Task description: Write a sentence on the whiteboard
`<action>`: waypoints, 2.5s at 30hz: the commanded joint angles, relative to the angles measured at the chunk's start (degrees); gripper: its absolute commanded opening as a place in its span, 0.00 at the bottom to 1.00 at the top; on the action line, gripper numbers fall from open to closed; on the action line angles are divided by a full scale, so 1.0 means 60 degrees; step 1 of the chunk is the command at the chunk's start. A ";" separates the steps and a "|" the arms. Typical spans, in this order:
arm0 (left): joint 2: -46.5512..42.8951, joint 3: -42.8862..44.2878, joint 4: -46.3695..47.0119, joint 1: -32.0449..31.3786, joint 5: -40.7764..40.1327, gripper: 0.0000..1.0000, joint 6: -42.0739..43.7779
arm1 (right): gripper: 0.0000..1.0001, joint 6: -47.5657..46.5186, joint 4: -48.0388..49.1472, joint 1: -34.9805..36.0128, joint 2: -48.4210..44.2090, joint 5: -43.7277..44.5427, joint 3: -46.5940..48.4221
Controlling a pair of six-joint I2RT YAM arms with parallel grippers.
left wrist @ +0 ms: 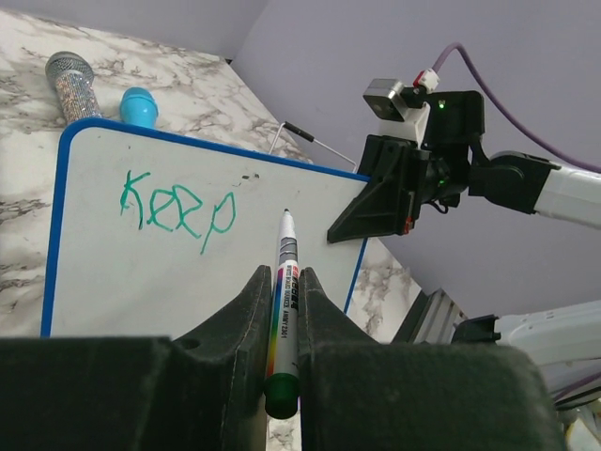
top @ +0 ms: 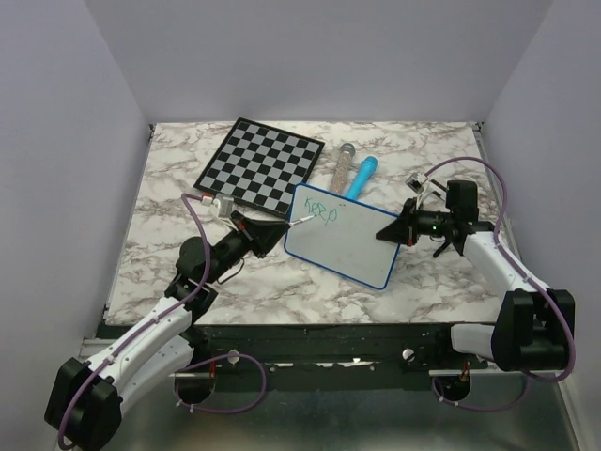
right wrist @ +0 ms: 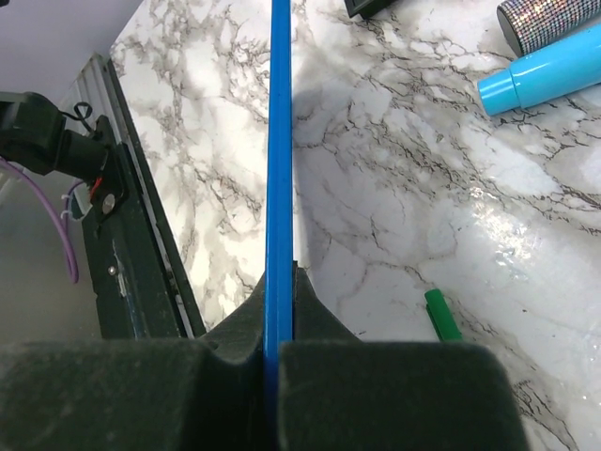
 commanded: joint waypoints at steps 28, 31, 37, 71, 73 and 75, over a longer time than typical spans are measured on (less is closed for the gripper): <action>0.0138 -0.0424 0.0357 -0.0837 -0.0891 0.00 0.0459 | 0.01 -0.0166 -0.0121 0.0065 -0.0052 -0.0398 0.0325; 0.0417 -0.0351 0.0489 -0.1027 -0.0993 0.00 0.0517 | 0.01 -0.0137 -0.0106 0.0050 -0.0037 -0.0427 0.0325; 0.0842 -0.0190 0.0577 -0.1598 -0.1374 0.00 0.0736 | 0.01 -0.0122 -0.0106 0.0050 -0.0066 -0.0369 0.0325; 0.4050 0.1905 0.1046 -0.3797 -0.5008 0.00 0.1733 | 0.01 0.0185 0.0114 0.0050 -0.0125 -0.0076 0.0281; 0.4182 0.2022 0.0958 -0.3797 -0.4964 0.00 0.1733 | 0.01 0.0185 0.0114 0.0065 -0.0139 -0.0076 0.0281; 0.4256 0.2095 0.0885 -0.3797 -0.4964 0.00 0.1718 | 0.01 0.0185 0.0114 0.0050 -0.0139 -0.0076 0.0281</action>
